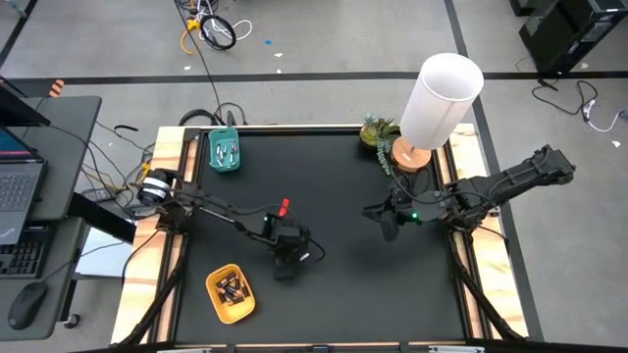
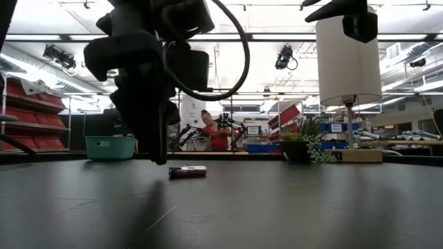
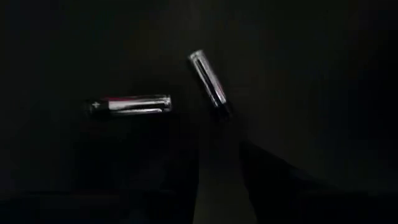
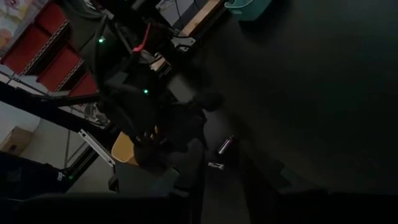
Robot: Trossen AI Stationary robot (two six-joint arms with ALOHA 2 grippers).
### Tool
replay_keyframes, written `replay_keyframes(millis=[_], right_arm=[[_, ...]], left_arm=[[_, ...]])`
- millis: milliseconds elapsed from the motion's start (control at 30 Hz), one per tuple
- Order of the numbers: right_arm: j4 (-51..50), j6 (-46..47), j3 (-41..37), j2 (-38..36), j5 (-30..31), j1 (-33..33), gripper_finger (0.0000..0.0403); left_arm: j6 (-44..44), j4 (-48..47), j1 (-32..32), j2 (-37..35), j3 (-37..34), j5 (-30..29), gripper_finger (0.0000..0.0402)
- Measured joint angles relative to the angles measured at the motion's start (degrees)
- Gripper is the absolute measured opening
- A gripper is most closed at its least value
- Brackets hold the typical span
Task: Sort batteries
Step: Put the silver battery into the blue bin
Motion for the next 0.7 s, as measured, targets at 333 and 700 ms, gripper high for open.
replay_keyframes(millis=[333,700], right_arm=[[0.2,0.0,0.0,0.0,0.0,-0.7,0.0087],[0.7,0.1,0.0,0.0,0.0,-0.7,0.0087]], left_arm=[[-6.2,4.8,-2.0,0.0,1.6,-2.1,0.0131],[-7.4,7.7,-2.7,2.3,1.6,-9.8,0.0131]])
